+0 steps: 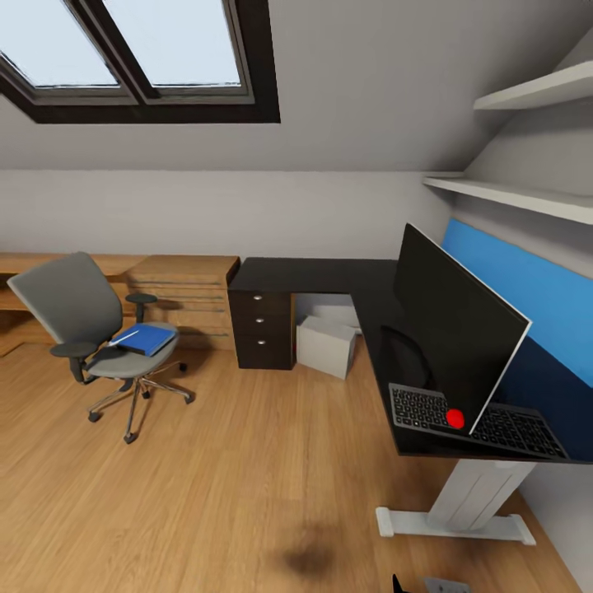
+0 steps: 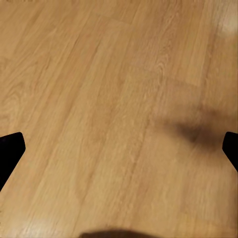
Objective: In the bedroom, organize the workspace by keeping the computer under the desk, ensuring the monitor is on the desk, placing the keyboard on the desk next to the monitor, placing the mouse on the desk next to the keyboard, moving the folder from the swivel chair onto the desk next to the mouse, stacking the notebook on top of the folder with the pen on top of the notebook, and positioning the swivel chair next to the desk.
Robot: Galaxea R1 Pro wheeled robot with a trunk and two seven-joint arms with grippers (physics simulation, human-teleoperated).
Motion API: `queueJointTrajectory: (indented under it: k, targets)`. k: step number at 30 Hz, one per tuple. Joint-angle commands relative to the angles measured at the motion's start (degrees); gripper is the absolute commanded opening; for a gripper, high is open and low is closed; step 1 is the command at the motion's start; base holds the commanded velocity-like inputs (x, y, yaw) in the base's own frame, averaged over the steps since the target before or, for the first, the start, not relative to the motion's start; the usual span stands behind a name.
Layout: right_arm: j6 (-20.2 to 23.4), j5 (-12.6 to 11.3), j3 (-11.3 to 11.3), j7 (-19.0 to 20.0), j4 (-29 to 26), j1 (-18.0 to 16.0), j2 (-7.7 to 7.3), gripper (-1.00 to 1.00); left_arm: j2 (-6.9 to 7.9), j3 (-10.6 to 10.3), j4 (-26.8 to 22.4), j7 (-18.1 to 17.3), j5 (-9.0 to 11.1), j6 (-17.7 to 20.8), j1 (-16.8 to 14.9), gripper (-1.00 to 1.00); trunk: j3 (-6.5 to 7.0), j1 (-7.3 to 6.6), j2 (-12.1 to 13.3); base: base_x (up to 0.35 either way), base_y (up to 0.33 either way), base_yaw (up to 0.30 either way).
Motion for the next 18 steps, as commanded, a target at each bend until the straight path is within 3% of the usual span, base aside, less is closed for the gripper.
queueJointTrajectory:
  k: [1,18]
  targets:
    - [-0.2,0.0,-0.2,0.0,0.1,-0.1,-0.01,1.0,-0.01,-0.2,0.0,0.0,0.5,-0.2,0.0,1.0,0.12,-0.22,0.4,0.0,0.0,0.0]
    - [-0.2,0.0,-0.2,0.0,0.1,-0.1,-0.01,1.0,-0.01,-0.2,0.0,0.0,0.5,-0.1,0.0,1.0,3.17,-3.96,7.2,0.0,0.0,0.0]
